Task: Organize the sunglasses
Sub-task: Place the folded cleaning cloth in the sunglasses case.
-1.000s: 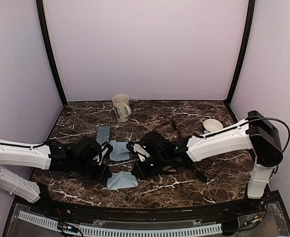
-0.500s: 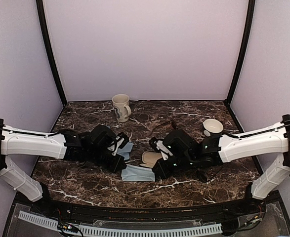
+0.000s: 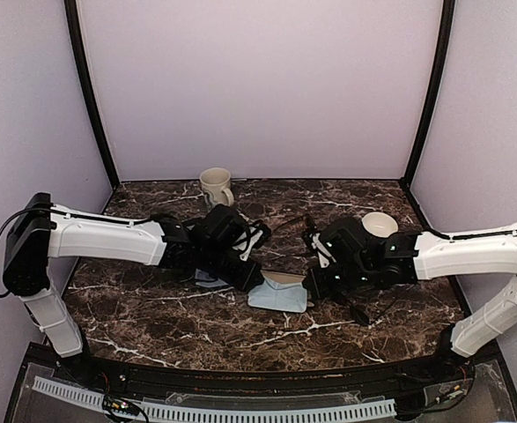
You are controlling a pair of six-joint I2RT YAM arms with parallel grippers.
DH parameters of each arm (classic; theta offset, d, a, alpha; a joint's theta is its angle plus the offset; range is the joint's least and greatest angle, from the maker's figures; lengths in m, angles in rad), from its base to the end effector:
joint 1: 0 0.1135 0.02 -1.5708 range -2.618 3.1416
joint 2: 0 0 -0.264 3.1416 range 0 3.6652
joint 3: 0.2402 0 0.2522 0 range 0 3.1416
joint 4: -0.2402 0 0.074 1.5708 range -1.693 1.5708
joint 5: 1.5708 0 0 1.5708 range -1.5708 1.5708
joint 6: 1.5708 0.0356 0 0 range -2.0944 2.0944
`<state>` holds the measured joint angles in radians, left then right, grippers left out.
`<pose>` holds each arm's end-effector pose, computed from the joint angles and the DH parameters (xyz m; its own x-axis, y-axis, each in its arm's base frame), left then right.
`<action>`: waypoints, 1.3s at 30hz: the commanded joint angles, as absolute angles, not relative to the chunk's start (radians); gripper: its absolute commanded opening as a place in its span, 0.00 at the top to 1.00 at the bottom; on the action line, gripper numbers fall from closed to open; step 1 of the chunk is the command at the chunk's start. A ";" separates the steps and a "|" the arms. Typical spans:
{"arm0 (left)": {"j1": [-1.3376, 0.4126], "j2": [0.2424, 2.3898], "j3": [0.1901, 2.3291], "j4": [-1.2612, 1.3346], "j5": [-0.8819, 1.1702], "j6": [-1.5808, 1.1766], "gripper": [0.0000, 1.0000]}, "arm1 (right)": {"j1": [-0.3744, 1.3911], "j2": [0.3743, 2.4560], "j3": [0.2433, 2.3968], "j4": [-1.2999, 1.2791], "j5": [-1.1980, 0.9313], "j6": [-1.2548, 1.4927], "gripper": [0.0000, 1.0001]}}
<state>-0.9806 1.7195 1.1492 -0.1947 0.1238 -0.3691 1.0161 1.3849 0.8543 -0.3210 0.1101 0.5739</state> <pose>0.2059 -0.3153 0.2171 -0.6748 0.3641 -0.6419 0.6761 0.6536 -0.3400 0.1534 0.2401 0.2184 -0.7708 -0.2194 -0.5981 -0.4624 0.8385 0.2882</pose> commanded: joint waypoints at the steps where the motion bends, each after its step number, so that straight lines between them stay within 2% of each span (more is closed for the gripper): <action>1: -0.986 1.768 1.203 -0.192 0.126 -0.340 1.00 | 0.983 1.376 0.832 -0.332 0.126 0.569 1.00; 20: -0.984 1.845 1.267 -0.232 0.041 -0.334 1.00 | 0.944 1.501 0.863 -0.291 0.101 0.525 1.00; 39: -0.985 1.882 1.272 -0.255 0.058 -0.335 0.99 | 0.942 1.559 0.871 -0.280 0.087 0.512 1.00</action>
